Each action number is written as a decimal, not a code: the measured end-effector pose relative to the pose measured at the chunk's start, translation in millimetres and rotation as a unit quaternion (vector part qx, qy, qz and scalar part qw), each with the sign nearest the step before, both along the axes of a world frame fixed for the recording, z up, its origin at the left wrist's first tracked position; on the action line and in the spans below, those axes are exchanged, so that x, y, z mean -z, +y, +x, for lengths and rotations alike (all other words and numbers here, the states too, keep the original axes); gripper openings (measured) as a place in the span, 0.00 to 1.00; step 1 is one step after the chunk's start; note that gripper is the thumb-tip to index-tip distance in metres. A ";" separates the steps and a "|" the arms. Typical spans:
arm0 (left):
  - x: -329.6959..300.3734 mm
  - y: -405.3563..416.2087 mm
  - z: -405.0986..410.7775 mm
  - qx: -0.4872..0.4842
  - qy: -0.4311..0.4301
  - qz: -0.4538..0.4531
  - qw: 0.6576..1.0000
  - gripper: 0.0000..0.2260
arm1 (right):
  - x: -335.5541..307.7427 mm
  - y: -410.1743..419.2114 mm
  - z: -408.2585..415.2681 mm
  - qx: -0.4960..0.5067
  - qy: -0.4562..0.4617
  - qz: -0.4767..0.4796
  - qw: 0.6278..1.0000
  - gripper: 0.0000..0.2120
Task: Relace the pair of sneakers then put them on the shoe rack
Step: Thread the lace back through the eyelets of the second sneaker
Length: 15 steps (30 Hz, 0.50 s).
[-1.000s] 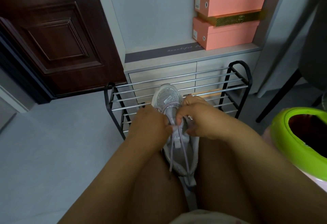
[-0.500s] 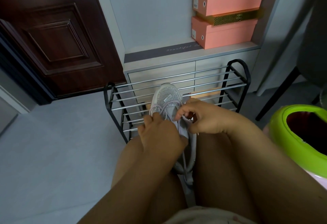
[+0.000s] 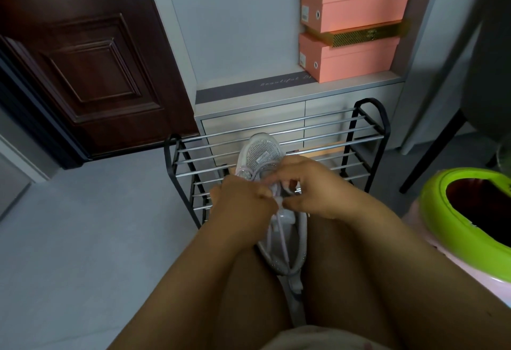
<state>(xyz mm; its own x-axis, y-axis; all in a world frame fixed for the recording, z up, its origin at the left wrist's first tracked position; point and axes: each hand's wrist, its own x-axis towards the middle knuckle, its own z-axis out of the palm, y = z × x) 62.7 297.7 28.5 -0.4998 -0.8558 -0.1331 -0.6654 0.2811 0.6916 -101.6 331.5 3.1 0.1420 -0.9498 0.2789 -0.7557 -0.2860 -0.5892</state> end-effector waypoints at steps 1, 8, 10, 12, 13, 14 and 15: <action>-7.6 2.4 0.3 -0.003 0.065 0.046 0.997 0.16 | 0.1 -1.3 1.8 -0.009 -0.003 -0.024 1.000 0.18; -24.4 -17.1 3.8 -0.057 0.171 0.122 0.976 0.11 | -3.9 -9.8 7.2 0.048 0.003 -0.066 0.997 0.11; -21.3 -24.2 4.0 -0.047 0.177 0.071 0.980 0.11 | -11.3 -18.3 6.2 0.086 -0.033 -0.063 0.994 0.07; -19.0 -28.1 1.6 -0.003 0.186 0.039 0.982 0.10 | -22.4 -27.8 6.1 0.119 -0.066 -0.049 0.990 0.07; -19.2 -29.8 -0.6 0.018 0.187 0.031 0.982 0.10 | -28.7 -32.7 6.8 0.126 -0.080 -0.043 0.988 0.08; -19.6 -32.2 -3.0 0.032 0.184 0.026 0.982 0.10 | -34.9 -37.3 7.4 0.130 -0.094 -0.038 0.986 0.08; -20.5 -35.6 -5.9 0.038 0.186 0.024 0.982 0.10 | -41.4 -41.3 7.9 0.132 -0.115 -0.036 0.984 0.09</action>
